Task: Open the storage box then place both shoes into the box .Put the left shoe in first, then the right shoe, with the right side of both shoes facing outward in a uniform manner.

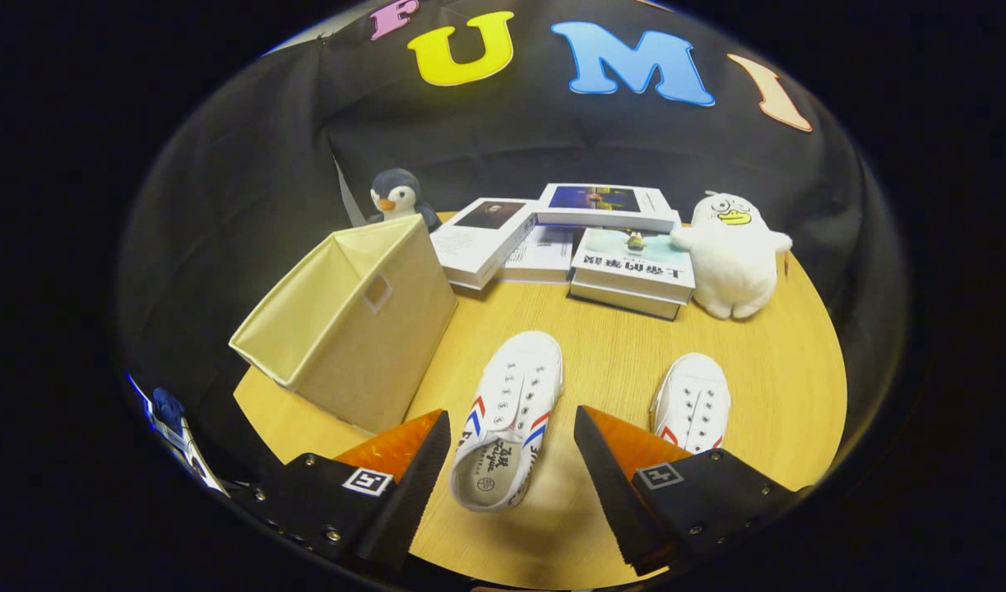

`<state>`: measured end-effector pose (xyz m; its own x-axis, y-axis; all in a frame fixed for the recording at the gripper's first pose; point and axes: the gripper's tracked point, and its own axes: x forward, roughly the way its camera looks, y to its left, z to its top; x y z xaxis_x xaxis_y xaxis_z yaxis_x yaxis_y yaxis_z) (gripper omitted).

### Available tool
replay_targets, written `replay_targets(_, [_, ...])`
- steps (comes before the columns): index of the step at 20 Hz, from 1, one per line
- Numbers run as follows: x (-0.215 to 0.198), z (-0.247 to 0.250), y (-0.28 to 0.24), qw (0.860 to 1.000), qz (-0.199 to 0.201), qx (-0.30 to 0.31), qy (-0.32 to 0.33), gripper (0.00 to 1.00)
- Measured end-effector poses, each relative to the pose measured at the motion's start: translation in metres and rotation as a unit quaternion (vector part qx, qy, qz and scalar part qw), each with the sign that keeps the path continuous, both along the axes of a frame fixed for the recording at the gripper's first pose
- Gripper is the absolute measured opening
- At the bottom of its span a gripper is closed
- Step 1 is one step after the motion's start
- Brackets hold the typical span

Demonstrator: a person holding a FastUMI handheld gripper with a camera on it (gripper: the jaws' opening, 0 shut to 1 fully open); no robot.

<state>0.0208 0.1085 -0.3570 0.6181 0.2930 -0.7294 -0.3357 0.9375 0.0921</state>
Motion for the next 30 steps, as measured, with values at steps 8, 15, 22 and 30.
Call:
replay_targets(8, [0.000,-0.060,-0.012,0.995,0.009,-0.054,0.081,0.92])
replay_targets(15, [0.033,-0.092,-0.020,0.989,0.008,-0.081,0.123,0.89])
replay_targets(22, [0.028,-0.095,0.000,0.987,0.034,-0.028,0.157,0.16])
replay_targets(30, [0.017,-0.061,-0.002,0.977,-0.029,0.054,0.202,0.00])
